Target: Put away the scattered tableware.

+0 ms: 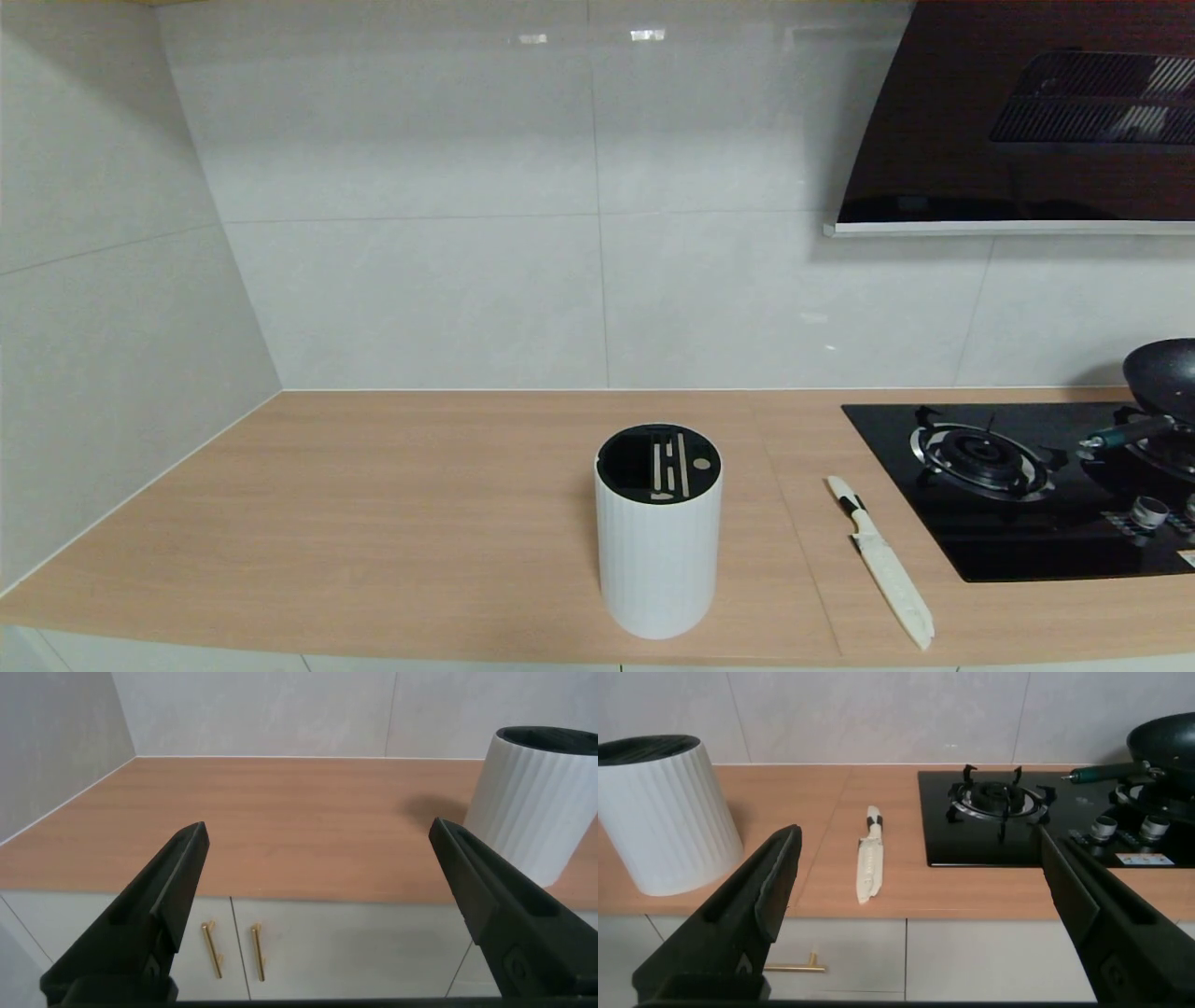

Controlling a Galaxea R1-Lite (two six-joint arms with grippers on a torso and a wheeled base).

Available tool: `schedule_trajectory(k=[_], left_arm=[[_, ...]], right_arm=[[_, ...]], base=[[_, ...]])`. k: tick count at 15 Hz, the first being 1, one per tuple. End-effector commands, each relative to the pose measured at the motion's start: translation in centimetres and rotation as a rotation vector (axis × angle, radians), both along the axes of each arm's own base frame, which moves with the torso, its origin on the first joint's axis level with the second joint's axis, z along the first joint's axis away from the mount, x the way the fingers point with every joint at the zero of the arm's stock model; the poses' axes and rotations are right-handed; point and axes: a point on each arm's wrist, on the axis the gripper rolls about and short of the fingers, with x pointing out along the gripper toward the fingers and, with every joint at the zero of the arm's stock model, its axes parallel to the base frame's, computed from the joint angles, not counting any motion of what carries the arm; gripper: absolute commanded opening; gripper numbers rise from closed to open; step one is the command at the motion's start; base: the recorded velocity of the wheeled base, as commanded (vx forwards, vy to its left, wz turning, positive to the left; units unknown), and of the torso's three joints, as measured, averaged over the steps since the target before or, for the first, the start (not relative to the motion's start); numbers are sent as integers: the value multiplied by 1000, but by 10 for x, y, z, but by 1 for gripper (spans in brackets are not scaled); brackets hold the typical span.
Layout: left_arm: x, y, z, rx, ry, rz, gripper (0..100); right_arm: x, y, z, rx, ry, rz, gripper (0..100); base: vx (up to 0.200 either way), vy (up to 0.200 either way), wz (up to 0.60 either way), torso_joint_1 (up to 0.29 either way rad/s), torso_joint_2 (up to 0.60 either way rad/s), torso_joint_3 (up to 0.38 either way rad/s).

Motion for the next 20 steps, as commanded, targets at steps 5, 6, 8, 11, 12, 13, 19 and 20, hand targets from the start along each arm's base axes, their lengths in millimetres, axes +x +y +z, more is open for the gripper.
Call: schedule_trajectory(k=[5, 6, 8, 11, 12, 13, 19, 20], left_arm=[[0, 0, 0, 0, 0, 1, 100], [0, 0, 0, 0, 0, 1, 100], [0, 0, 0, 0, 0, 1, 100], [0, 0, 0, 0, 0, 1, 100], [0, 0, 0, 0, 0, 1, 100], [0, 0, 0, 0, 0, 1, 100], [0, 0, 0, 0, 0, 1, 100], [0, 0, 0, 0, 0, 1, 100]], right_arm=[[-10, -1, 54, 75, -119, 20, 100], [-6, -1, 71, 117, -98, 41, 100], [14, -1, 79, 101, 20, 56, 100], [50, 4, 100, 53, 181, 147, 100], [68, 6, 109, 55, 231, 154, 100], [77, 7, 113, 56, 251, 155, 100], [224, 20, 84, 33, 699, 137, 100], [241, 22, 72, 28, 725, 140, 100]], base=[[0, 0, 0, 0, 0, 0], [0, 0, 0, 0, 0, 0], [0, 0, 0, 0, 0, 0], [0, 0, 0, 0, 0, 0], [0, 0, 0, 0, 0, 0], [0, 0, 0, 0, 0, 0], [0, 0, 0, 0, 0, 0], [0, 0, 0, 0, 0, 0]])
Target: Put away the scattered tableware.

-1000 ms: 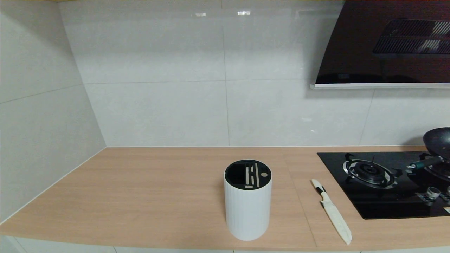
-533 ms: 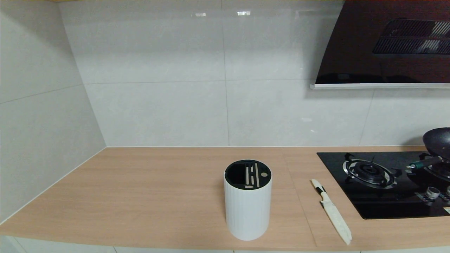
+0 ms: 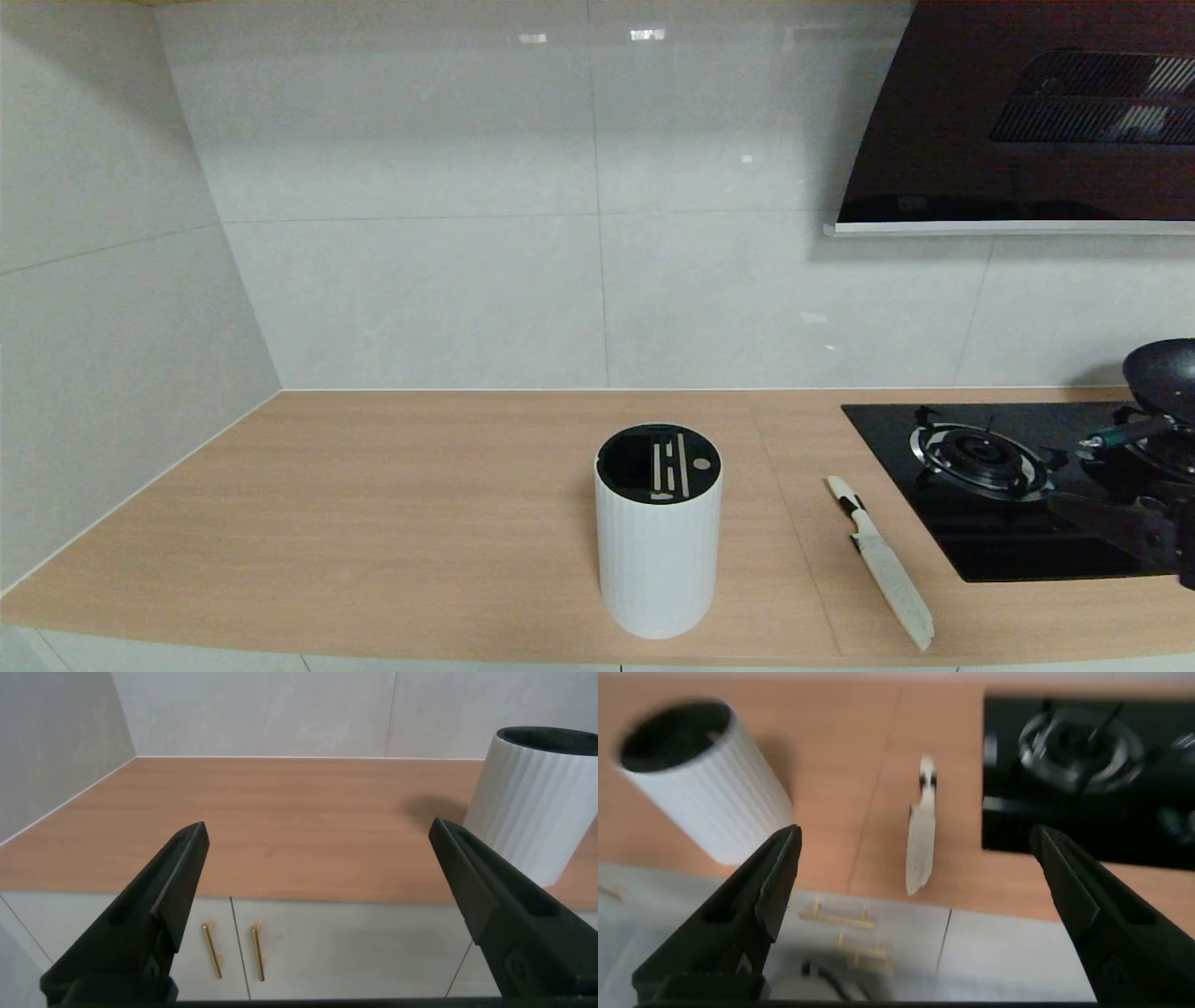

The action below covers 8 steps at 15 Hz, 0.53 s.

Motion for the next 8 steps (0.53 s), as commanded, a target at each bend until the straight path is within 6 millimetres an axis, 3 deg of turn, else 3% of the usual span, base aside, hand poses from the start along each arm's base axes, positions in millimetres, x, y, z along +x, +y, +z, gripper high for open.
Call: schedule_trajectory(k=[1, 3, 4, 6, 8], left_arm=[[0, 0, 0, 0, 0, 1, 100], [0, 0, 0, 0, 0, 1, 100], [0, 0, 0, 0, 0, 1, 100], [0, 0, 0, 0, 0, 1, 100], [0, 0, 0, 0, 0, 1, 100]], right_arm=[[92, 12, -54, -33, 223, 20, 100], [104, 13, -64, -35, 230, 18, 100], [132, 16, -97, -46, 254, 11, 100], [145, 20, -117, -53, 281, 15, 100], [169, 23, -154, -57, 304, 14, 100]], base=[[0, 0, 0, 0, 0, 0], [0, 0, 0, 0, 0, 0], [0, 0, 0, 0, 0, 0], [0, 0, 0, 0, 0, 0], [0, 0, 0, 0, 0, 0]])
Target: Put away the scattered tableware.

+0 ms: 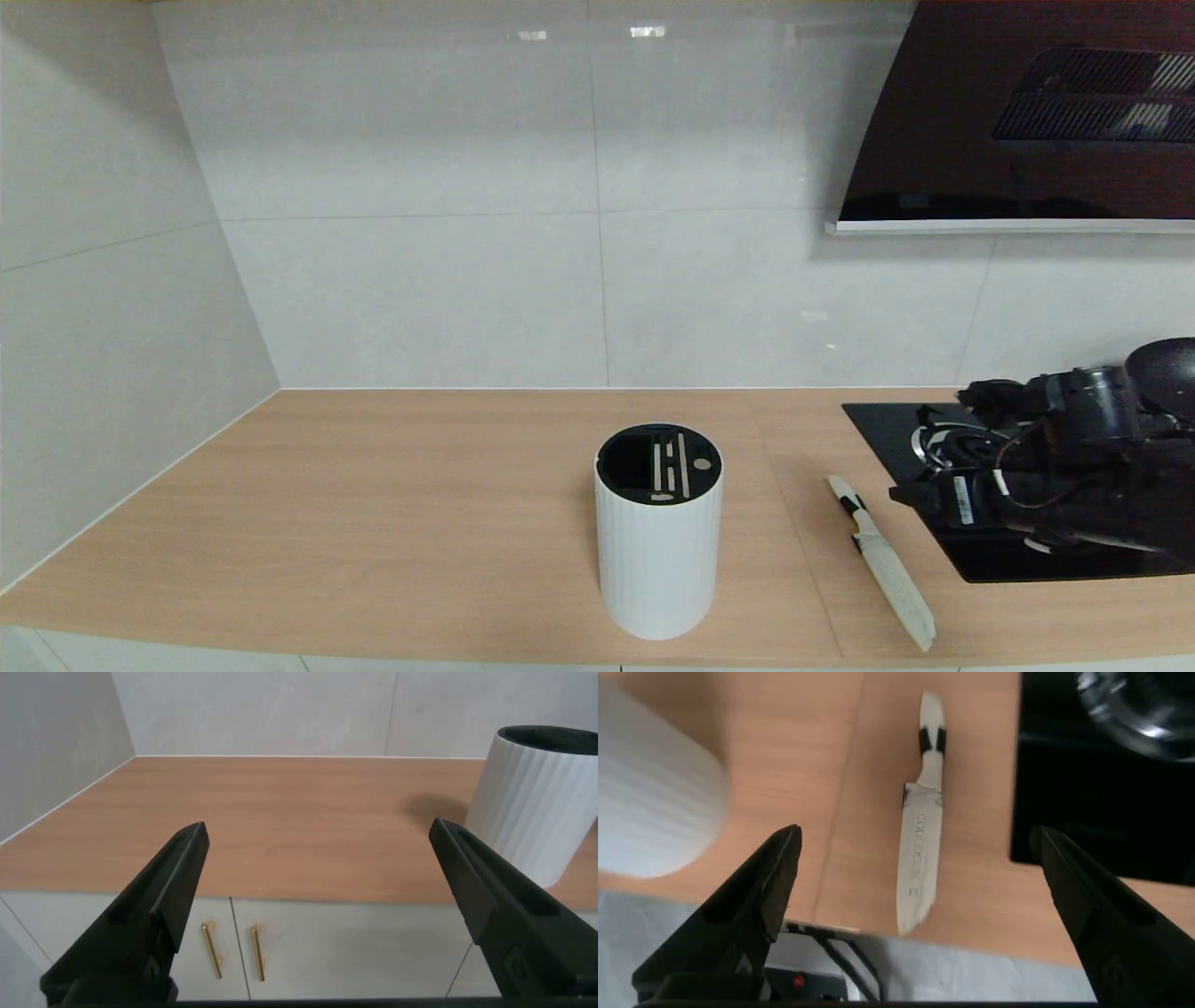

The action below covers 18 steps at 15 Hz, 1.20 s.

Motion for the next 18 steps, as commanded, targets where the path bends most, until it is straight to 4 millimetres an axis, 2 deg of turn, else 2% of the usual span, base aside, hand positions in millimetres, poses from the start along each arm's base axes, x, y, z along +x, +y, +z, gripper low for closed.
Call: schedule_trajectory(k=[1, 4, 5, 9, 10, 18], left_arm=[[0, 0, 0, 0, 0, 1, 100], [0, 0, 0, 0, 0, 1, 100], [0, 0, 0, 0, 0, 1, 100], [0, 0, 0, 0, 0, 1, 100], [0, 0, 0, 0, 0, 1, 100], [0, 0, 0, 0, 0, 1, 100]], right_arm=[[34, 6, -74, -26, 104, -9, 100], [46, 9, -119, -65, 86, -36, 100], [48, 10, -123, -68, 91, -35, 100], [53, 11, -130, -68, 97, -37, 100], [53, 11, -138, -70, 113, -35, 100], [64, 8, -143, -66, 99, -58, 100]], base=[[0, 0, 0, 0, 0, 0], [0, 0, 0, 0, 0, 0], [0, 0, 0, 0, 0, 0], [0, 0, 0, 0, 0, 0], [0, 0, 0, 0, 0, 0], [0, 0, 0, 0, 0, 0]])
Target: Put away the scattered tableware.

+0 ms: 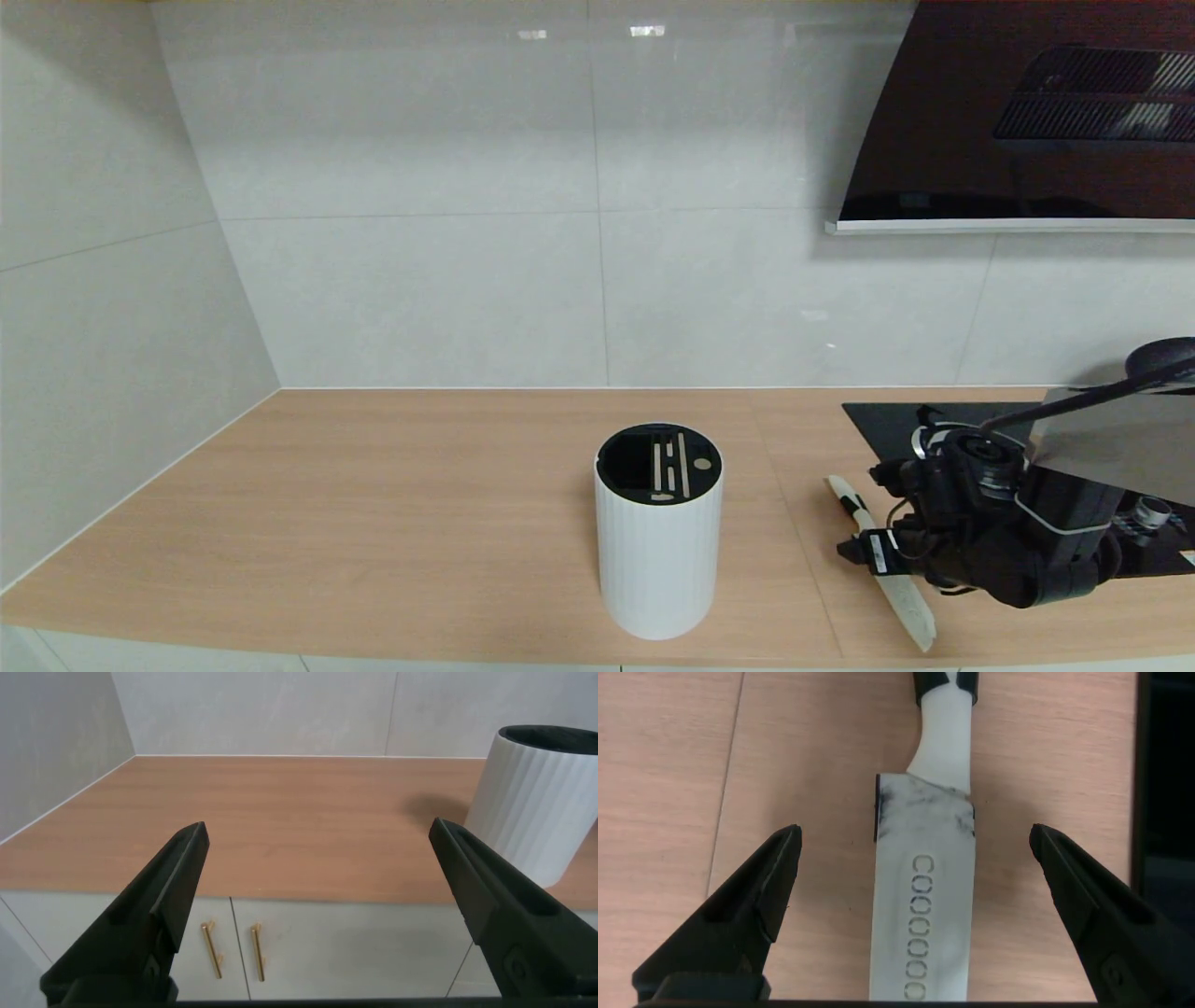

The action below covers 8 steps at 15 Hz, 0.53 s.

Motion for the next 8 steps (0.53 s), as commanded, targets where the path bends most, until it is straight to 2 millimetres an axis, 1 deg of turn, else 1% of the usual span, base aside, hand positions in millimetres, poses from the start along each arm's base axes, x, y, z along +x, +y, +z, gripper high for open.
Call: schedule_trajectory(k=[1, 8], left_arm=[[0, 0, 0, 0, 0, 1, 100], [0, 0, 0, 0, 0, 1, 100]], right_arm=[[2, -2, -1, 0, -2, -5, 100], [3, -2, -9, -16, -4, -16, 100]], base=[[0, 0, 0, 0, 0, 0], [0, 0, 0, 0, 0, 0]])
